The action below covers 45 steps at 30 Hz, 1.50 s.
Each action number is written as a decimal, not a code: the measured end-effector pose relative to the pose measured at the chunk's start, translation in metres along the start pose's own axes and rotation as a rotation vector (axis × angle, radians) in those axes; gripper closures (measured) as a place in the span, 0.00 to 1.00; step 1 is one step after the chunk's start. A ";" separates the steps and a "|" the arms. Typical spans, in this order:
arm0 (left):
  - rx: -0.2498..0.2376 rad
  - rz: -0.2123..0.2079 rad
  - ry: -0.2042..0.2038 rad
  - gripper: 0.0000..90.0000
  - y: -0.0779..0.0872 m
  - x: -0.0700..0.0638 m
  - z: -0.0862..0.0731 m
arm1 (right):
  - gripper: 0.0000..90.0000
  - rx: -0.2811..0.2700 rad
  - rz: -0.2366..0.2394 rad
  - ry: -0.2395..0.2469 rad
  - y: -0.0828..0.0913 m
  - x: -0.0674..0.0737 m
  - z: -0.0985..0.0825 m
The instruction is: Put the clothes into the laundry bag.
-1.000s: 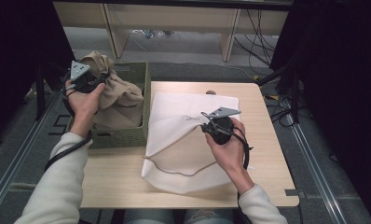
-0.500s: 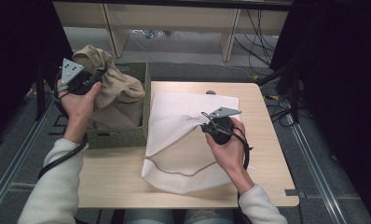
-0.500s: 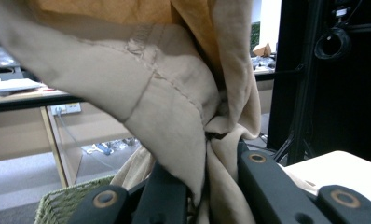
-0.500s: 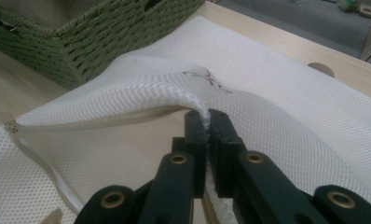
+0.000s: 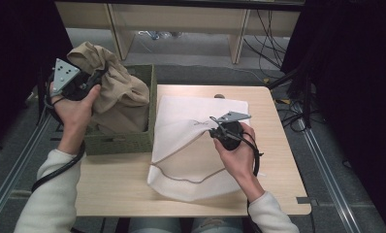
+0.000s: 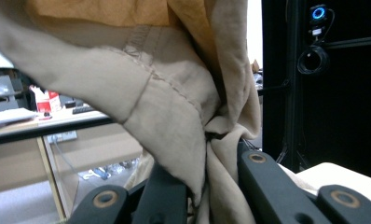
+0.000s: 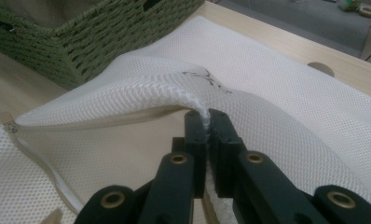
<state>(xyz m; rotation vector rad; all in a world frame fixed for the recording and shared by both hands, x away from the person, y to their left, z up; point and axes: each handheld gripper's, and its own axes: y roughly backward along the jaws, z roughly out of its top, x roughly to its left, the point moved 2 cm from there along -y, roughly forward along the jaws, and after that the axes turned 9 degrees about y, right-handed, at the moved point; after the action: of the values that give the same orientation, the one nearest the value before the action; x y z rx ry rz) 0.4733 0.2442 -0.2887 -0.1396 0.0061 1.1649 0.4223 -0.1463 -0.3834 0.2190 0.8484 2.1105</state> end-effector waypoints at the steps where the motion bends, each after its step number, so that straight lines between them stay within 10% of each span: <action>1: -0.005 0.001 -0.008 0.93 0.002 -0.002 0.004 | 0.98 -0.005 -0.002 0.019 0.000 -0.001 0.000; 45: -0.103 -0.138 -0.049 0.93 0.041 -0.040 0.035 | 0.98 -0.003 -0.001 0.030 -0.001 -0.002 0.000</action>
<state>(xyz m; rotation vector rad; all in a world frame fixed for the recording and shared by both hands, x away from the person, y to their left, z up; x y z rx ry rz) 0.4174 0.2277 -0.2556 -0.1995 -0.1055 1.0307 0.4237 -0.1474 -0.3840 0.1862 0.8632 2.1187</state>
